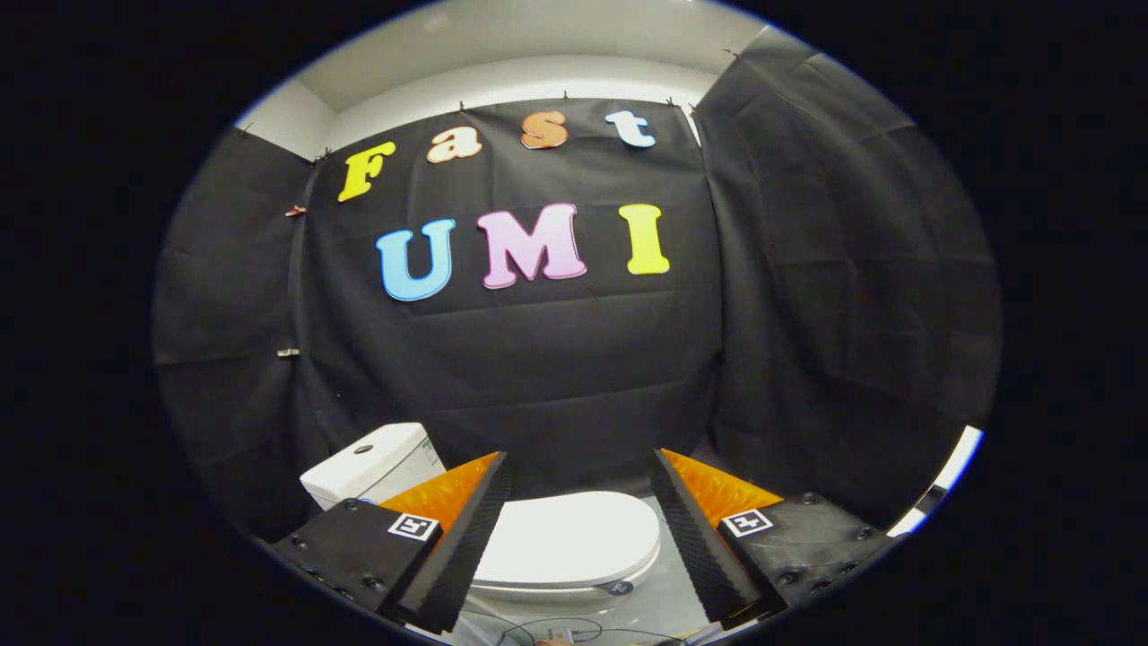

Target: Open the toilet lid.

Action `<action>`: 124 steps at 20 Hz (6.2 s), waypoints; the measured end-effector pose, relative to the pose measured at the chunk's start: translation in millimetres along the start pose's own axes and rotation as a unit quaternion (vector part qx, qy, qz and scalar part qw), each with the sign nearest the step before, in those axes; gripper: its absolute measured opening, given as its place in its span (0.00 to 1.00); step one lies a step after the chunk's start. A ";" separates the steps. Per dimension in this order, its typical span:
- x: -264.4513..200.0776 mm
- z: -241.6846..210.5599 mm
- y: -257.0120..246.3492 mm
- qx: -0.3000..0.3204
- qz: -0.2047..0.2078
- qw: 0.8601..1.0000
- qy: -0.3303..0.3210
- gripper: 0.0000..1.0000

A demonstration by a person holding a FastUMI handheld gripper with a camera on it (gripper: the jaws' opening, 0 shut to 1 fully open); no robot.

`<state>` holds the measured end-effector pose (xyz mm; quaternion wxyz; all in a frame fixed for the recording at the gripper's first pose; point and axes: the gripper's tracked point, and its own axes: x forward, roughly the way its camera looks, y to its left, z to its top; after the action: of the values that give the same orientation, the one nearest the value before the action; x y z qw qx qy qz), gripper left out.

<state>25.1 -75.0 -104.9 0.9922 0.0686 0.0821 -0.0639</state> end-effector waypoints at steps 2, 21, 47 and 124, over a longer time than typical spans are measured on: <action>14.1 -22.5 -13.2 0.018 -0.008 1.000 0.021 0.99; 97.3 -290.9 -98.6 0.201 -0.050 0.944 0.257 0.99; 116.1 -399.0 -86.8 0.265 -0.025 0.906 0.328 0.05; 7.1 -16.6 238.4 -0.032 0.230 0.972 0.021 0.99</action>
<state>62.3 160.8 -92.4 0.9799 0.0556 0.0871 0.1704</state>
